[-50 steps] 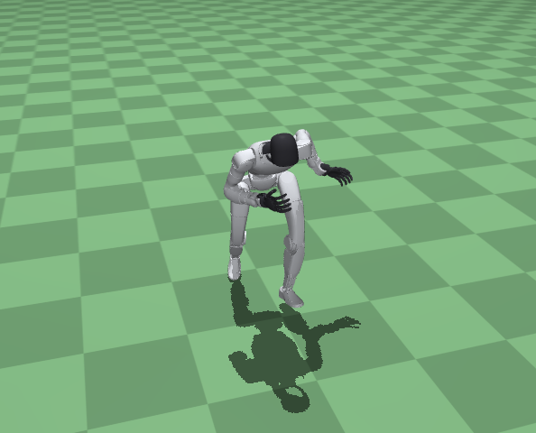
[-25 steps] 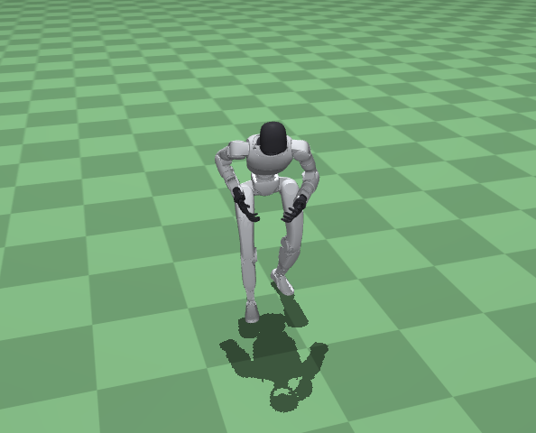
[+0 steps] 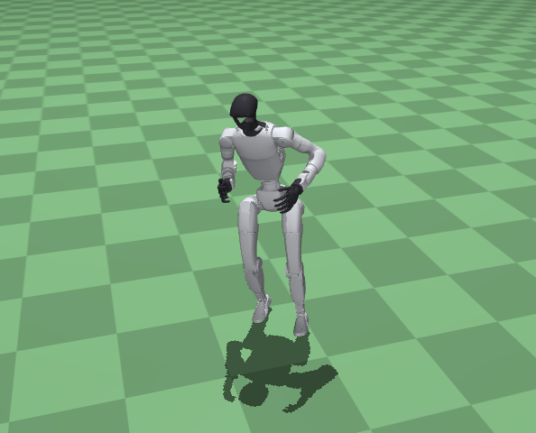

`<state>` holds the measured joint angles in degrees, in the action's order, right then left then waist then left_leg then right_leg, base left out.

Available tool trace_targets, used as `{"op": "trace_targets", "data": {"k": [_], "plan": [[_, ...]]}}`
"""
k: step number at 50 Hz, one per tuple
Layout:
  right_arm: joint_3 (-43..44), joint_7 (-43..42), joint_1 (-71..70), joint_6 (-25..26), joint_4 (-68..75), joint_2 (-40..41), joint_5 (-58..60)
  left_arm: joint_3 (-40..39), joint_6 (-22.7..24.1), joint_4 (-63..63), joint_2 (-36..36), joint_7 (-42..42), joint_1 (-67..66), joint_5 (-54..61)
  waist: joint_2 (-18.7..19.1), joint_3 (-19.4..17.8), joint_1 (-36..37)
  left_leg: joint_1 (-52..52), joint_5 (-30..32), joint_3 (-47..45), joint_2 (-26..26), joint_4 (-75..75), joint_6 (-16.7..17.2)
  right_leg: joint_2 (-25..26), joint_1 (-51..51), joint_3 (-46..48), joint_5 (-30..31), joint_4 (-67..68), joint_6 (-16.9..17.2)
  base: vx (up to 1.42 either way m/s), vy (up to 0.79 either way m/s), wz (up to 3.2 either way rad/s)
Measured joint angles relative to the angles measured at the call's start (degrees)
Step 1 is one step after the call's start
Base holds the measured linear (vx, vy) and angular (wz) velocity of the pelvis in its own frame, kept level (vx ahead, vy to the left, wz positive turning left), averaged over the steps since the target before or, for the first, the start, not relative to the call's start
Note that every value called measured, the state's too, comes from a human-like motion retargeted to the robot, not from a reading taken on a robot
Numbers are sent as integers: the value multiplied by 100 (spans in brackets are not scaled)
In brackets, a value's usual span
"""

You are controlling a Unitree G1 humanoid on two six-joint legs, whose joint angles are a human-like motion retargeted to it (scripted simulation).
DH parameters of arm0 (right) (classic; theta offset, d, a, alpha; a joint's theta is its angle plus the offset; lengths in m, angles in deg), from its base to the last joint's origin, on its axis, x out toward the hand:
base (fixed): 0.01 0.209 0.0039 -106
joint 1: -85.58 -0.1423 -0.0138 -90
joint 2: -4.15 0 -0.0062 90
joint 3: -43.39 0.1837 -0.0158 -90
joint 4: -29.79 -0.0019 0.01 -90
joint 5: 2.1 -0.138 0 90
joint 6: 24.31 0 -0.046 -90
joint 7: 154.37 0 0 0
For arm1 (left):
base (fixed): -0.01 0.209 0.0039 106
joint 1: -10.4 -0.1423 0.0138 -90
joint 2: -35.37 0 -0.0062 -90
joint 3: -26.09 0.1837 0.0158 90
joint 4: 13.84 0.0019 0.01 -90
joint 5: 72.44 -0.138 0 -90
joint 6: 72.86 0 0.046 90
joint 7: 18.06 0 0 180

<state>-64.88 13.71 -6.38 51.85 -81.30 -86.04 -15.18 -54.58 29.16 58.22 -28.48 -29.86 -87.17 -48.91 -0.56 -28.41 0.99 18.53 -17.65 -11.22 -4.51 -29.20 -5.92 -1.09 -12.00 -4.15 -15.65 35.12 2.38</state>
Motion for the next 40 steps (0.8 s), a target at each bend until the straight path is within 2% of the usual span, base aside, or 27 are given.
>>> {"op": "trace_targets", "data": {"k": [2, 3, 5, 7, 8, 10, 12, 15, 17, 20, 23, 25, 27, 29, 30, 32, 35, 37, 40], "plan": [[-344, 598, -137, 190, 317, 183, -143, -452, -219, -81, 54, 806, -858, 247, -134, 159, 506, -319, 572, 1051, -195, 1385, 391, 256, 97, -175, -76, 244, -146, 62, 26, -446], [-496, 689, -213, 130, 427, 209, -153, -730, -351, -111, -15, 1283, -1293, 435, -212, 303, 731, -403, 802, 1668, -309, 1672, 574, 289, 102, -95, -242, 440, -253, 58, 33, -441], [-808, 1540, -313, 492, 515, 82, -544, -1163, -881, -84, -302, 2229, -1917, 931, -345, 629, 1107, -537, 1097, 2447, -512, 1673, 914, 174, 31, 253, -785, 990, -495, 50, 42, -409], [-963, 1518, -362, 350, 317, -78, -558, -1278, -1232, 86, -636, 2544, -2033, 1151, -456, 850, 1342, -648, 460, 2086, -672, 1077, 1136, -257, -167, 746, -1626, 1861, -752, 40, 53, -348], [-1021, 1564, -312, 337, 201, -113, -553, -1213, -1258, 232, -780, 2390, -1923, 1092, -531, 916, 1405, -525, -255, 1766, -649, 389, 1124, -582, -362, 972, -2079, 2470, -896, 31, 56, -294], [-1096, 1359, -168, 206, 133, 8, -633, -836, -1119, 656, -909, 1654, -1234, 382, -646, 877, 1389, -253, -1344, 1225, -593, -733, 876, -1148, -681, 1363, -2950, 3377, -1288, 14, 50, -237], [-1062, 987, 43, 90, 320, 149, -852, -251, -994, 1073, -908, 719, -44, -751, -716, 745, 1194, 40, -1788, 830, -614, -1520, 450, -1445, -964, 1578, -3433, 3824, -1606, -4, 33, -193], [-913, 1102, 354, 167, 416, -110, -1114, 193, -860, 1020, -1027, 159, 1273, -1414, -734, 831, 699, -305, -1813, 61, -822, -1187, 209, -1330, -1179, 1492, -3435, 3529, -1724, 0, 9, -222], [-576, 1459, 620, 227, 73, -716, -1438, 203, -550, 761, -1148, -245, 1721, -842, -675, 977, 139, -789, -1548, -507, -838, -761, 167, -1389, -1091, 1452, -3214, 3257, -1435, 18, -10, -210], [-110, 1705, 1216, 247, -467, -1456, -2179, 92, -102, 238, -1209, -601, 1931, 149, -370, 1346, -521, -1381, -729, -1323, -963, 0, 19, -1342, -917, 1689, -2377, 2376, -815, 25, -23, -224], [336, 1746, 1666, 269, -630, -1710, -2364, -21, 164, -336, -1219, -467, 1812, 569, -114, 1628, -643, -1835, 47, -1851, -1047, 346, -21, -1270, -716, 1995, -1670, 1625, -243, 33, -36, -284], [604, 1721, 1632, 311, -522, -1699, -2266, -133, 250, -680, -1255, -217, 1576, 896, -27, 1676, -600, -1972, 208, -1783, -1051, 147, -124, -1173, -545, 2123, -1484, 1290, 104, 35, -38, -325], [683, 1534, 1263, 437, -211, -1562, -2038, -254, 207, -868, -1375, 27, 1217, 1400, 43, 1541, -487, -1718, -24, -1063, -955, -754, -299, -982, -347, 2078, -1586, 1092, 313, 36, -34, -351], [587, 1345, 754, 579, 218, -1327, -1836, -327, 162, -851, -1516, 84, 691, 1813, 131, 1383, -322, -1063, -427, 12, -607, -2131, -255, -696, -328, 1699, -1817, 1169, 356, 37, -30, -360], [483, 1284, 471, 612, 425, -1157, -1799, -323, 142, -752, -1599, 50, 413, 1868, 186, 1256, -216, -794, -587, 519, -330, -2671, -196, -491, -270, 1426, -1924, 1114, 324, 37, -28, -353], [212, 945, -338, 548, 748, -793, -1561, -214, 64, -250, -1750, -296, -41, 1744, 323, 843, 20, -382, -784, 941, 5, -3519, -243, -71, 77, 824, -2017, 775, 4, 42, -24, -330], [-153, 652, -1613, 483, 573, -229, -1343, 9, 39, 382, -1750, -815, -802, 1968, 109, 503, 551, 331, -1174, 489, 87, -4326, -686, 72, 503, -92, -2010, 380, -78, 62, -19, -274], [-303, 752, -2346, 459, 124, 99, -1429, -79, 160, 294, -1513, -746, -1507, 2175, -178, 538, 924, 790, -1404, 85, 142, -4138, -836, -22, 924, -625, -1664, -360, -9, 83, -14, -203], [-440, 1045, -2990, 349, -524, 477, -1624, -654, 306, -151, -1020, -97, -2535, 2109, -651, 688, 1583, 1131, -1299, -508, 294, -2709, -611, -262, 1578, -1322, -348, -1653, 184, 97, -8, -176]]}}
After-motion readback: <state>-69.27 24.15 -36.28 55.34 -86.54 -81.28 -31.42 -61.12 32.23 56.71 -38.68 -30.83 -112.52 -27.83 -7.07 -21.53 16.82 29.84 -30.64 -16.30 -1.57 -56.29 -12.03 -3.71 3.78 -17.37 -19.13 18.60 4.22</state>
